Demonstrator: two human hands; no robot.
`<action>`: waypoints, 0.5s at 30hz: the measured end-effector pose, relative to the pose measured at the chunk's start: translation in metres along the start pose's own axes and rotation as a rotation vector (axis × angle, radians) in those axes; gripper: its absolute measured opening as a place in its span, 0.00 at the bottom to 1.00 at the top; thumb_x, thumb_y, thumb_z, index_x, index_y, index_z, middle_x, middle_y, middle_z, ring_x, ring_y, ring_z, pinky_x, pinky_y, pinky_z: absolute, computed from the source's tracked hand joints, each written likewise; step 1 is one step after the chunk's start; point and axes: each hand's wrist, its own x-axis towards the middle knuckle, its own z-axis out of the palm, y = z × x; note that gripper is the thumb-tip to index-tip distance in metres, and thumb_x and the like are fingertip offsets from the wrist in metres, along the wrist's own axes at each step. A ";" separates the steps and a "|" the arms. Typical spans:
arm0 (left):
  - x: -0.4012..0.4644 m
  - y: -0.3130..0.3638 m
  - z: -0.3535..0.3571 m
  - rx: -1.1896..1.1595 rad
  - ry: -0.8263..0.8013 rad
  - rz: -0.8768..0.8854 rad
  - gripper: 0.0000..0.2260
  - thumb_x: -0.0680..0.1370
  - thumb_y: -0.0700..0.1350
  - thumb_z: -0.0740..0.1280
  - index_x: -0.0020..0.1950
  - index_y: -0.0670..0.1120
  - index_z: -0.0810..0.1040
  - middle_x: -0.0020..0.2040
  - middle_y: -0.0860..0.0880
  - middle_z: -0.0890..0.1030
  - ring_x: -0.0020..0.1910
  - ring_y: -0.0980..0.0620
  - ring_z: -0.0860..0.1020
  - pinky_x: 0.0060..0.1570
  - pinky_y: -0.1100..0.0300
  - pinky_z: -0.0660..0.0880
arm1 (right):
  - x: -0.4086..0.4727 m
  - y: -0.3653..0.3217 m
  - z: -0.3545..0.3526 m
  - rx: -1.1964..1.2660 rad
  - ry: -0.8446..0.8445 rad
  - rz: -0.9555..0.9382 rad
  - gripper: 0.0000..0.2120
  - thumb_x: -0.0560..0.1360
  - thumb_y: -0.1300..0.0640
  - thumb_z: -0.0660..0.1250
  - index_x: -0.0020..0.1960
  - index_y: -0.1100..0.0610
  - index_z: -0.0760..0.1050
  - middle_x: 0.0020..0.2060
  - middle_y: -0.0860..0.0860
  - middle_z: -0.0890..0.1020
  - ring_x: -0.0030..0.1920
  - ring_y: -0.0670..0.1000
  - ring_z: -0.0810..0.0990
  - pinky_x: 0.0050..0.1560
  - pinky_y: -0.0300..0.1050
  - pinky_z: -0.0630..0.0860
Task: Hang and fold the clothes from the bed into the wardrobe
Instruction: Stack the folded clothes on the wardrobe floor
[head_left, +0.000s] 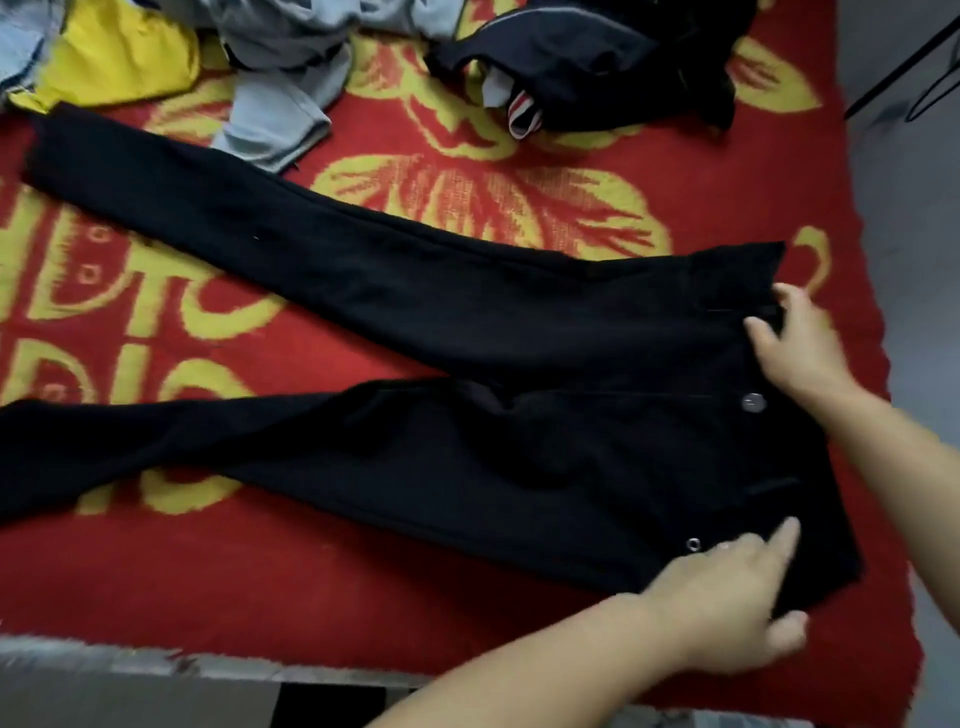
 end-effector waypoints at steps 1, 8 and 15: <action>0.005 -0.001 -0.005 -0.004 -0.035 0.007 0.31 0.81 0.47 0.61 0.78 0.42 0.48 0.67 0.35 0.66 0.65 0.36 0.67 0.59 0.44 0.68 | 0.004 0.023 -0.011 -0.067 0.031 0.097 0.23 0.79 0.57 0.62 0.72 0.59 0.61 0.62 0.69 0.73 0.61 0.70 0.73 0.59 0.59 0.69; -0.118 -0.145 -0.070 0.243 0.255 -0.302 0.20 0.80 0.48 0.60 0.72 0.48 0.67 0.62 0.46 0.73 0.63 0.47 0.71 0.62 0.55 0.68 | -0.053 -0.036 0.051 -0.266 -0.056 -0.007 0.31 0.74 0.61 0.64 0.75 0.57 0.59 0.66 0.64 0.69 0.65 0.66 0.68 0.62 0.60 0.68; -0.299 -0.283 -0.131 0.624 0.486 -0.947 0.40 0.73 0.52 0.72 0.78 0.44 0.54 0.72 0.39 0.64 0.70 0.40 0.65 0.62 0.40 0.67 | -0.147 -0.228 0.175 -0.152 -0.461 -0.613 0.26 0.78 0.57 0.61 0.75 0.52 0.61 0.70 0.51 0.66 0.60 0.59 0.76 0.57 0.51 0.75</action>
